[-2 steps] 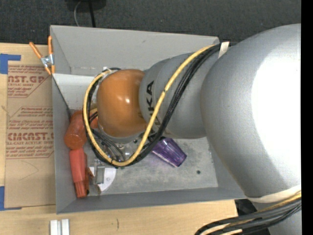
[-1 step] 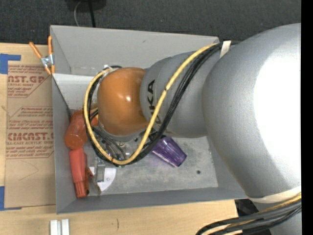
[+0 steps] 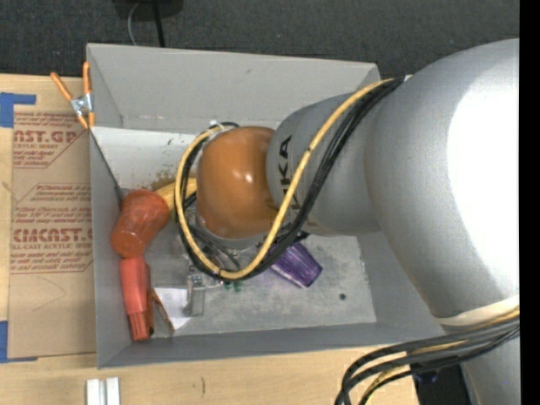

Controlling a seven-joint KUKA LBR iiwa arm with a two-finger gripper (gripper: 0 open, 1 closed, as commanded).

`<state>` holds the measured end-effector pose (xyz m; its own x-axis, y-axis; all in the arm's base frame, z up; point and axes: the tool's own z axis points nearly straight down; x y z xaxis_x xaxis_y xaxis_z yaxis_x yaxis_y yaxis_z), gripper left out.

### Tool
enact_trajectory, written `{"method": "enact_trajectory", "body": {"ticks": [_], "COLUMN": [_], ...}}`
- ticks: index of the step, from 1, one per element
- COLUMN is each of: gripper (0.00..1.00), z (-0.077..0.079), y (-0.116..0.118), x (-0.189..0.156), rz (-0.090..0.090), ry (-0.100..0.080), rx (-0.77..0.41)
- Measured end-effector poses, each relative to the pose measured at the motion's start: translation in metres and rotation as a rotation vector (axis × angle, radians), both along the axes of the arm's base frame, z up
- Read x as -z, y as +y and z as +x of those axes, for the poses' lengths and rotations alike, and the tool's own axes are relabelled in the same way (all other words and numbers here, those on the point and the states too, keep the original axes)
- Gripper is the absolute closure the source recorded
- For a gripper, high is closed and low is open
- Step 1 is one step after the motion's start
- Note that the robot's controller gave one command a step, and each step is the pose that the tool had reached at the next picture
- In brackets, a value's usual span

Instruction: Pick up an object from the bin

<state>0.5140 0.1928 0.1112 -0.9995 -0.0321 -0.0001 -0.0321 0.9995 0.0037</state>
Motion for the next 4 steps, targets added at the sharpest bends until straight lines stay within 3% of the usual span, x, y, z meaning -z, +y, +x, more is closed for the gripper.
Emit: {"method": "enact_trajectory", "body": {"ticks": [1, 2, 4], "gripper": [0.0, 1.0, 1.0], "z": [-0.009, -0.022, -0.023], "y": [-0.029, 0.018, 0.017], "x": [0.026, 0.041, 0.041], "rz": [-0.007, 0.001, 0.002], "ry": [0.003, 0.001, -0.002], "rx": [0.076, 0.03, 0.018]}}
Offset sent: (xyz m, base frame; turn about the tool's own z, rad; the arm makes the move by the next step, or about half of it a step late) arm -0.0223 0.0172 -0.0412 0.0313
